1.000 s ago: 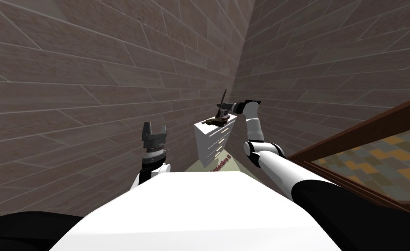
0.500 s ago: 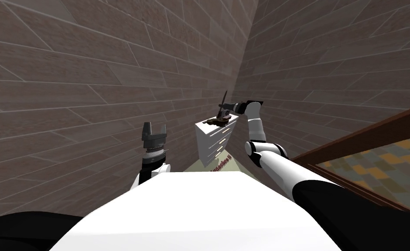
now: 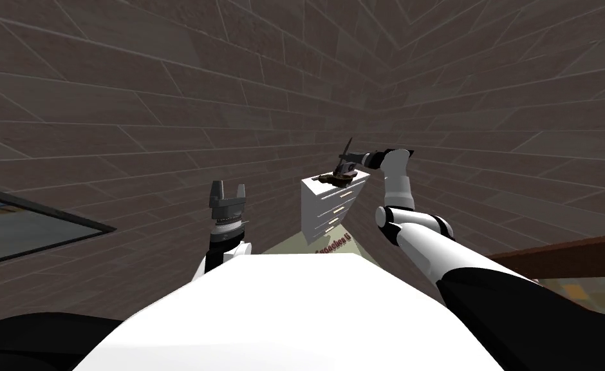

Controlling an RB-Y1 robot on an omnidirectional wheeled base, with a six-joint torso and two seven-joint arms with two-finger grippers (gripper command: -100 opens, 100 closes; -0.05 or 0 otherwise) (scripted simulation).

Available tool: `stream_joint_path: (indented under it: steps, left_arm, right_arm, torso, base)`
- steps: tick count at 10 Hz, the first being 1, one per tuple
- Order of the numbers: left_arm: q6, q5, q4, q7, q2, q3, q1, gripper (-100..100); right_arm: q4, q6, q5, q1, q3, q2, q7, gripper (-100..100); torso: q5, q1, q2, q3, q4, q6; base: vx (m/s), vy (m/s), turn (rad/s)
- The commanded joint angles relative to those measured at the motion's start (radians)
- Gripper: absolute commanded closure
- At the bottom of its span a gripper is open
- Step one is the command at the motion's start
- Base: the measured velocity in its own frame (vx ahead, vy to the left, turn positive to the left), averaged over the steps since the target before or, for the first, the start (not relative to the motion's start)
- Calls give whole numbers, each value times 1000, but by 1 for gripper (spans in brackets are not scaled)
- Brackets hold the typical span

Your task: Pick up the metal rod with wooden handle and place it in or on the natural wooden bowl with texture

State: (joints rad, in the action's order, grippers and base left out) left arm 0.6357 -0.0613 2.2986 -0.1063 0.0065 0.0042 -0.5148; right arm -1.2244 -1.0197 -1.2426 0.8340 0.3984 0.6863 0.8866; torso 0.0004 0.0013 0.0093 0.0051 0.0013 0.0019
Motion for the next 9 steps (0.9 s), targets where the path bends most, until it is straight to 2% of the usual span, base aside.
stream_joint_path:
  steps: [1, 2, 3, 4, 5, 6, 7, 8, 9]
  left_arm:
    - [0, 0, 0, 0, 0, 0, 0, 0]
    - [0, 0, 0, 0, 0, 0, 0, 0]
    - [0, 0, 0, 0, 0, 0, 0, 0]
    - [0, 0, 0, 0, 0, 0, 0, 0]
    - [0, 0, 0, 0, 0, 0, 0, 0]
    - [0, 0, 0, 0, 0, 0, 0, 0]
    - [0, 0, 0, 0, 0, 0, 0, 0]
    - [0, 0, 0, 0, 0, 0, 0, 0]
    - [0, 0, 0, 0, 0, 0, 0, 0]
  right_arm:
    - [50, -7, -2, -1, 48, 50, -26, -100]
    - [68, -7, -2, -1, 48, 81, -26, -100]
    - [97, -15, -12, -5, 95, 112, -61, -100]
    - [129, -15, -12, -5, 95, 140, -61, -100]
    - [162, -22, -22, -10, 142, 171, -95, -100]
    - [189, -22, -22, -10, 142, 201, -95, -100]
    - [199, -22, -22, -10, 142, 210, -95, -100]
    - [231, -30, -32, -15, 189, 247, -130, -100]
    - [255, -30, -32, -15, 189, 272, -130, -100]
  torso:
    - [0, 0, 0, 0, 0, 0]
    - [0, 0, 0, 0, 0, -1]
    - [0, -1, 0, 0, 0, 0]
    - [0, 0, 0, 0, 0, -1]
    - [0, -1, 0, 0, 0, 0]
    - [0, 0, 0, 0, 0, 0]
    - [0, 0, 0, 0, 0, 0]
    - [0, -2, -2, -1, 0, 1]
    - [0, 0, -2, -1, -1, -1]
  base:
    - [-89, 26, 443]
    - [-75, 17, 255]
    - [-86, 29, 358]
    - [-77, 25, 257]
    - [-93, 36, 300]
    - [-75, 38, 265]
    - [-27, 19, 76]
    - [-58, 47, 375]
    - [-60, 31, 293]
